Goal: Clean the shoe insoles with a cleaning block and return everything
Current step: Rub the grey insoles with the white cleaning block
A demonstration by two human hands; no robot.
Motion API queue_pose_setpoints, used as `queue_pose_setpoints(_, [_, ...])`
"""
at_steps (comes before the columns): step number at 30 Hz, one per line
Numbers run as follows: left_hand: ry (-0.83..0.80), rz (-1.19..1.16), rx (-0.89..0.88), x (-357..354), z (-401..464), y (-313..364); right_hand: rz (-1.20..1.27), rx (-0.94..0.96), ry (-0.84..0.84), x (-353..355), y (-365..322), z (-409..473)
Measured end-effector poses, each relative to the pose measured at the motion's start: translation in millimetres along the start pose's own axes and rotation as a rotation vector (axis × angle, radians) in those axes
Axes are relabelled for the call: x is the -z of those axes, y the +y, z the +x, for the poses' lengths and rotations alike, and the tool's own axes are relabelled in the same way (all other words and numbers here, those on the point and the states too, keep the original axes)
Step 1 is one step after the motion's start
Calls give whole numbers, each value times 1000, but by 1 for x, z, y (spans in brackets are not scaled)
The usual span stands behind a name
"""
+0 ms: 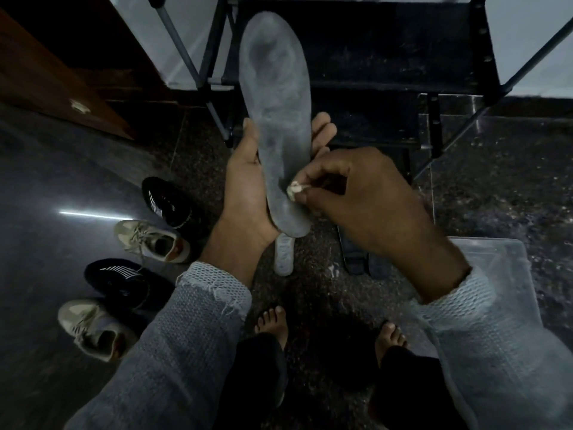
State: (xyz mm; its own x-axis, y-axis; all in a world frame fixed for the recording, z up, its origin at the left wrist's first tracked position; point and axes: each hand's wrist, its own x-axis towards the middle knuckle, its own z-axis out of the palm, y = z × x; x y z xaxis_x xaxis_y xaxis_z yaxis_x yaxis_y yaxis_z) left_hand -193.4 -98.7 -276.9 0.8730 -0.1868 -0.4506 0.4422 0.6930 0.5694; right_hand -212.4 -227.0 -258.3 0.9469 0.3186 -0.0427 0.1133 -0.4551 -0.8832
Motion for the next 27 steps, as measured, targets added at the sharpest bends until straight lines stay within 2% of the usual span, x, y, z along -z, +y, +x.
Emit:
queue_pose_setpoints(4, [-106, -70, 76, 4, -3, -5, -179, 93, 286, -5, 7, 6])
queue_pose_setpoints(7, [-35, 12, 79, 3, 0, -15, -254, 103, 396, -4, 13, 11])
queue_pose_setpoints(9, [-23, 15, 83, 3, 1, -15, -241, 68, 314, 1, 9, 10])
queue_pose_setpoints(12, [-54, -28, 112, 8, 1, -9, -186, 21, 30, 14, -2, 6])
queue_pose_setpoints(14, [-52, -49, 109, 7, 0, -9, -201, 19, -36, 18, -3, 5])
queue_pose_setpoints(19, [17, -31, 113, -9, -3, -14, -252, 24, 281, 3, 7, 9])
queue_pose_setpoints(22, [27, -17, 106, -11, -4, -16, -291, 12, 322, 3, 11, 11])
queue_pose_setpoints(24, [7, -22, 109, -6, -6, -15, -252, 7, 192, 7, 6, 10])
queue_pose_setpoints(27, [-8, -23, 118, -4, -8, -12, -183, -4, -97, 16, -3, 6])
